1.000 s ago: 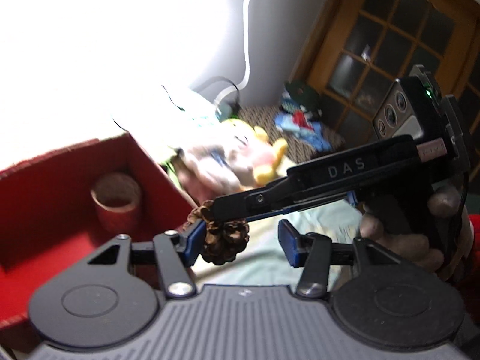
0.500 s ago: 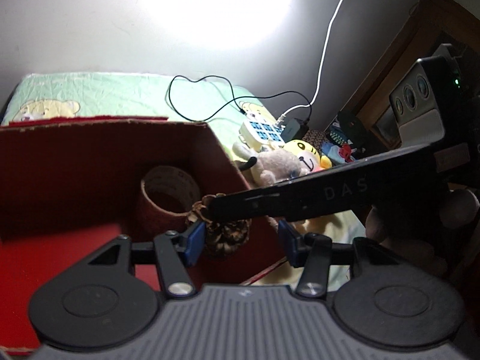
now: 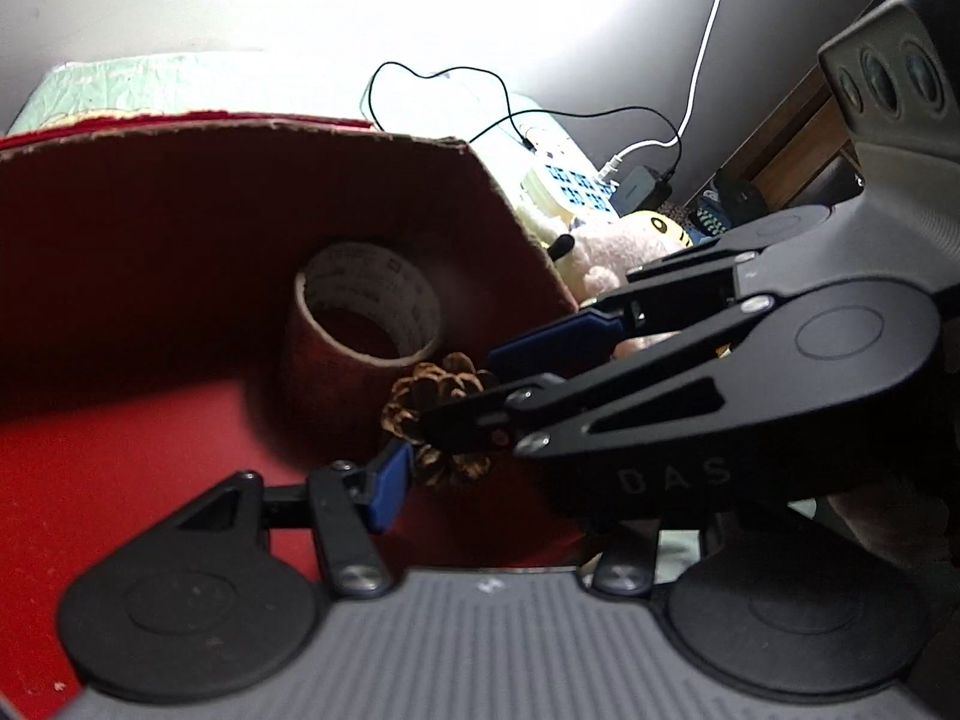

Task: Organize objects
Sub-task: 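Carry the pinecone with the right gripper into the red box, then open the right gripper to drop the pinecone beside the tape roll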

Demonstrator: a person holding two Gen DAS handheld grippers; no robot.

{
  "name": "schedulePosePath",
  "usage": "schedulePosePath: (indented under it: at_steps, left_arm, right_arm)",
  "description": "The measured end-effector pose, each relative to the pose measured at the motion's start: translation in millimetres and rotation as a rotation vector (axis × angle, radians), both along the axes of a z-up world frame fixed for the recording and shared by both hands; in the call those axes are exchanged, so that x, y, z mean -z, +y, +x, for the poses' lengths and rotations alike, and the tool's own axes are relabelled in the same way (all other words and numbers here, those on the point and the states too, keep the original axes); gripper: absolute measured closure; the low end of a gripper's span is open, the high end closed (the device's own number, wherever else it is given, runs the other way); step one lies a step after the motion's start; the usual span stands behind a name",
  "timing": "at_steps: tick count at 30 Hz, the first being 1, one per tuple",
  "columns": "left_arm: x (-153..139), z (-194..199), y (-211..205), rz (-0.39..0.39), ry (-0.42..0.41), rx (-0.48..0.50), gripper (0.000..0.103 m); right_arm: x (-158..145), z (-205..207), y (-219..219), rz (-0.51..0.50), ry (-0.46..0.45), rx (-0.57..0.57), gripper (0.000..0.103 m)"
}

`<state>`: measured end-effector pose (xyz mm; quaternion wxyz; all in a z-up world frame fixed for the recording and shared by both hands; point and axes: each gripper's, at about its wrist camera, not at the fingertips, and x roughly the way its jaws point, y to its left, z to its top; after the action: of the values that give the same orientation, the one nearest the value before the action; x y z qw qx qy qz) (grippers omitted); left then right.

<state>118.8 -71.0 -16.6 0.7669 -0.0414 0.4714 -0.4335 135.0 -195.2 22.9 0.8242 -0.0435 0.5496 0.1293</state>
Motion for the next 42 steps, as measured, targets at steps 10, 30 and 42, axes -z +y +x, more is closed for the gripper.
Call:
schedulePosePath:
  at_steps: [10,30,42]
  left_arm:
    - [-1,-2,-2,0.012,-0.006,0.024,0.051]
    - [-33,-25,3,0.206,-0.159,-0.07,0.045]
    - [-64,-49,17,0.275,-0.219,-0.15,0.04]
  right_arm:
    - [0,1,0,0.003,-0.009,0.051,0.061]
    - [-8,-33,-12,0.112,-0.121,0.209,0.061]
    - [-25,-71,-17,0.185,-0.21,0.305,0.061]
